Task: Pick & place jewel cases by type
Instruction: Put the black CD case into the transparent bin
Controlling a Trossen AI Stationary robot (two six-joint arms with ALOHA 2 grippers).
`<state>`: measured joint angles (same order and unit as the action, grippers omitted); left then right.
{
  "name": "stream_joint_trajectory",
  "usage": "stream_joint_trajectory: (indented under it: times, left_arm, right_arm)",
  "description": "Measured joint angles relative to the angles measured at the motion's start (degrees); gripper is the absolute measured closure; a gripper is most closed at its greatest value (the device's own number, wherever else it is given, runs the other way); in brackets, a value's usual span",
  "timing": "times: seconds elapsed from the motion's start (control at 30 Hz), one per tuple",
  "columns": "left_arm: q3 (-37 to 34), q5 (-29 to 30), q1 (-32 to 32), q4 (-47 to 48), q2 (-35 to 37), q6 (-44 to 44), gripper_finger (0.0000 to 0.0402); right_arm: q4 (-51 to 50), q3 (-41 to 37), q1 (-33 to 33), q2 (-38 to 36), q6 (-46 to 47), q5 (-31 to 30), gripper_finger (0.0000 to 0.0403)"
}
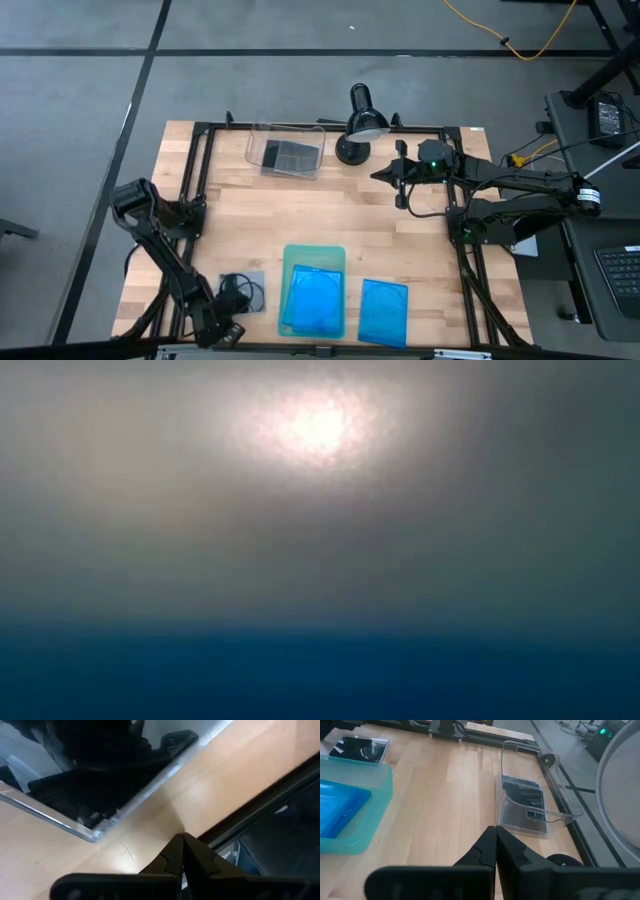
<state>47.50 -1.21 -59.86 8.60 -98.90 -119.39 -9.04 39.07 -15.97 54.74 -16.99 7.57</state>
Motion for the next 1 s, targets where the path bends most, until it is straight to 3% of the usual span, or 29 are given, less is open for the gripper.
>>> stream_joint_trajectory:
  times: [0.5, 1.0]
  left_arm:
    - [0.1, 2.0, 3.7, 6.6, 0.3, 2.0, 0.04]
    - [0.1, 3.7, 12.1, 11.7, 0.4, 10.8, 0.04]
  right_arm:
    - [0.2, 0.0, 0.0, 0.0, 0.0, 0.0, 0.0397]
    - [0.2, 0.0, 0.0, 0.0, -0.4, 0.0, 0.0397]
